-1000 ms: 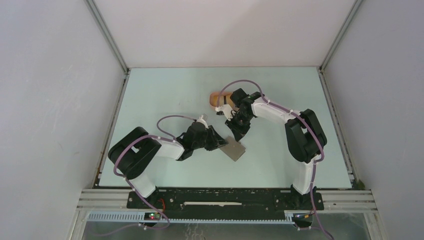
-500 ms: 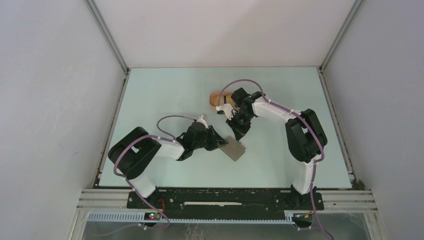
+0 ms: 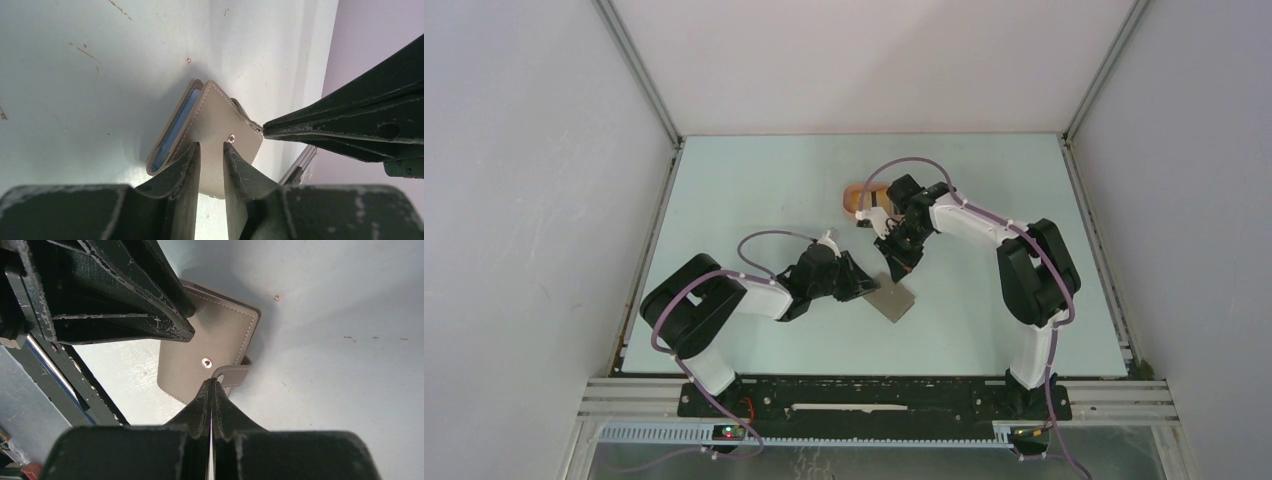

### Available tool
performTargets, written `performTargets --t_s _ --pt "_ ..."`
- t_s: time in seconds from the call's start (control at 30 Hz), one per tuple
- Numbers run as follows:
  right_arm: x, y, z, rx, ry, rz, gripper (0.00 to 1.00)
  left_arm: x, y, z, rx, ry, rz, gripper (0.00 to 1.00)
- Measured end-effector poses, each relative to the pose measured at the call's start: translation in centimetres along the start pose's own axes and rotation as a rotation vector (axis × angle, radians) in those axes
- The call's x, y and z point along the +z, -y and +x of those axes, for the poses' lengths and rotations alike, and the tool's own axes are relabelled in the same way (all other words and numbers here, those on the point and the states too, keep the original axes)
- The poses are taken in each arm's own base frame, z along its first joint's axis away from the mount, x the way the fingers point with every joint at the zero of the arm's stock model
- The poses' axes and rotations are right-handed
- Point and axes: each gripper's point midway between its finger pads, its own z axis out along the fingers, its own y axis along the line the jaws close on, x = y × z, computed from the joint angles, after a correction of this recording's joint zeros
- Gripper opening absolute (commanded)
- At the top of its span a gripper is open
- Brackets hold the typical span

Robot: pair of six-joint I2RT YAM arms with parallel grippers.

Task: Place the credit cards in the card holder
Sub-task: Close the card holder at the center of the board.

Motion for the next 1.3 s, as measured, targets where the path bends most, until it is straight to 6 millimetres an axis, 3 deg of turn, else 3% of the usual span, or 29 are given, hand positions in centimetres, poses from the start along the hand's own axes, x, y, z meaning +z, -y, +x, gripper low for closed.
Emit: performTargets --t_s 0.37,1.3 --pt "1.9 -1.1 0.7 -0.010 -0.057 -0.037 0.00 0.0 0.0 0.1 0.001 -0.001 0.000 0.28" --pt "2.6 -1.3 1.1 -0.011 -0.088 -0.045 0.00 0.0 0.0 0.1 0.009 -0.002 0.000 0.28"
